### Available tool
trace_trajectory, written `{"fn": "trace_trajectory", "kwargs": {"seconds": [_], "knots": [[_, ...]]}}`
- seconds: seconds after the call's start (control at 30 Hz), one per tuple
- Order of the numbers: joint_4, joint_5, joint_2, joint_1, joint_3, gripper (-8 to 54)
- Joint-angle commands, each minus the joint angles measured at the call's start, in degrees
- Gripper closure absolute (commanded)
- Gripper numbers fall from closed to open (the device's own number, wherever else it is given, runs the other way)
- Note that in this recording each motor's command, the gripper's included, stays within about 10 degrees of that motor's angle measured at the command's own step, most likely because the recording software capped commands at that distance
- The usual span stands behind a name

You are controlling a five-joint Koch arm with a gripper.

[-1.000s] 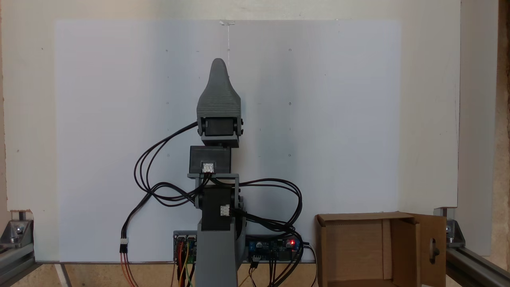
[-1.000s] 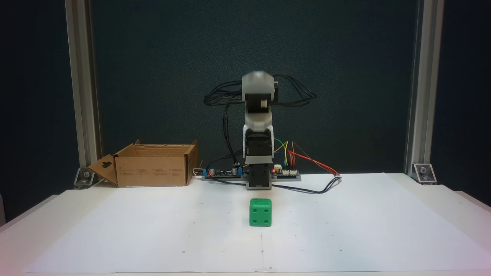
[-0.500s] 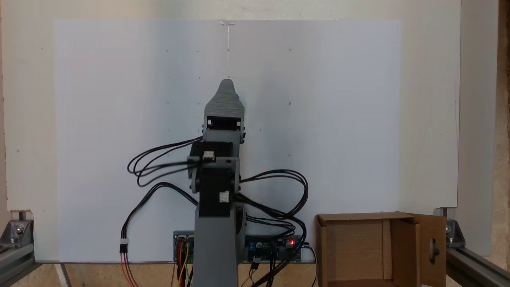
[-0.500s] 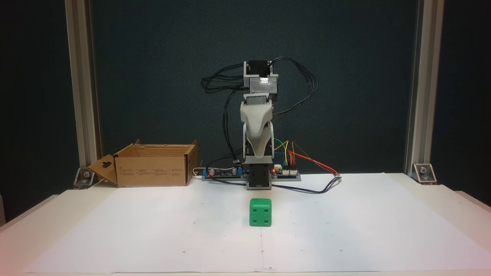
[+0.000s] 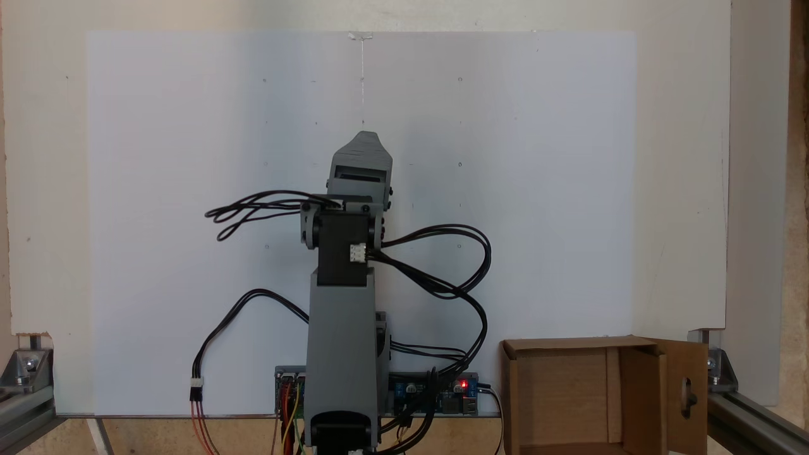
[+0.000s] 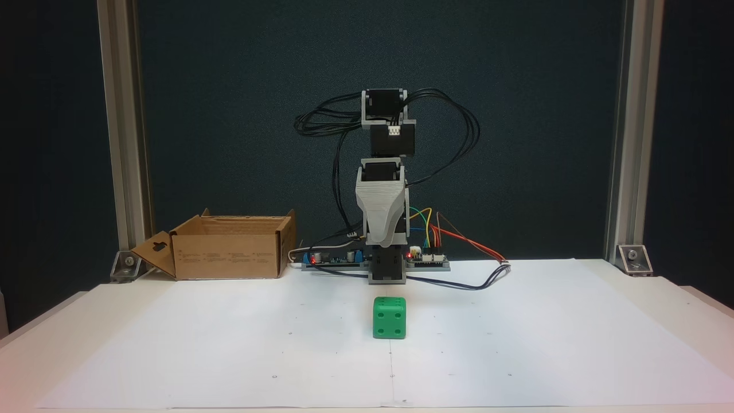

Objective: Grasp a green dice and put it in the bin.

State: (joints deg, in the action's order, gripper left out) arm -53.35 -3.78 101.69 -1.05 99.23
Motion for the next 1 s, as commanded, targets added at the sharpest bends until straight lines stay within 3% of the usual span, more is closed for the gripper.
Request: {"fn": "trace_trajectory", "kwargs": {"seconds": [0.0,0.53,0.97], "knots": [[-0.09,-2.46,-1.67,0.18,-4.48,1.8],[1.05,-3.34,-3.87,2.29,-5.10,1.6],[2.46,-3.52,-14.59,2.29,-5.10,1.6]]}}
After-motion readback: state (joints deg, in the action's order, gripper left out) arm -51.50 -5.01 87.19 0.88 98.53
